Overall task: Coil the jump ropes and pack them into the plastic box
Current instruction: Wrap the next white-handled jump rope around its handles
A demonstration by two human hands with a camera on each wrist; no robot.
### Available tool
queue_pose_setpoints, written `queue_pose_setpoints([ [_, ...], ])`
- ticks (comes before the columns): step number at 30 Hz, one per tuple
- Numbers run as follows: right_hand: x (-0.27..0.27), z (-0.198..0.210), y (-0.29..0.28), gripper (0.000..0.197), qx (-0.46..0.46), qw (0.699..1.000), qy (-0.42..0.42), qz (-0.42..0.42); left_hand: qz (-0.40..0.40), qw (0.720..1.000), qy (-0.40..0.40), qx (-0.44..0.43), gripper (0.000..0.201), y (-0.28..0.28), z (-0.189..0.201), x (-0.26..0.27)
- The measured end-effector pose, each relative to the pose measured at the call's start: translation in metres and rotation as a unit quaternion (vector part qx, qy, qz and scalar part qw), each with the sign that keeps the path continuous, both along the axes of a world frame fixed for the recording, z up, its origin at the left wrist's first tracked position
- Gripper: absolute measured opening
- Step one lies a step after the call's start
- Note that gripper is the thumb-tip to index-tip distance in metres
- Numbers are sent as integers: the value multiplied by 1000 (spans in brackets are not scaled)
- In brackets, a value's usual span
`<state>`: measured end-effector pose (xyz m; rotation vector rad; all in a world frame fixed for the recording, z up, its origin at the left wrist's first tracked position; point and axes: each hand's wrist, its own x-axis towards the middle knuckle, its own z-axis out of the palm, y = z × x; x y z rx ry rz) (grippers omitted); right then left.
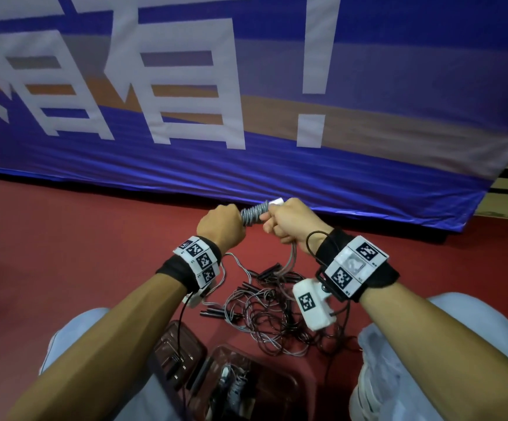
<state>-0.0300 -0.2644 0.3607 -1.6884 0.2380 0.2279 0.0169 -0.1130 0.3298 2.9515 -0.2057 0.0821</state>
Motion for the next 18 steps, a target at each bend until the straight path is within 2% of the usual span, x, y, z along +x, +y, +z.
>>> queue_pose_setpoints([
  [2,3,-3,-10,39,-88,995,-47,-15,-34,998,40,27,24,-4,-5,0],
  [5,8,-3,-25,44,-127,990,-55,-33,-93,993,42,61,20,-6,-1,1],
  [7,9,0,-34,43,-115,993,-22,-14,-132,987,33,88,17,-5,2,2],
  [10,7,7,-44,36,-53,995,64,59,-209,966,17,153,20,0,3,3],
  [12,6,7,-47,32,-64,989,87,100,-254,947,-14,196,23,4,6,4],
  [15,4,8,-50,38,-118,981,52,145,-289,928,-63,227,24,10,16,6],
  [18,-1,14,-54,50,-197,958,-33,204,-308,925,-96,202,21,19,24,7],
])
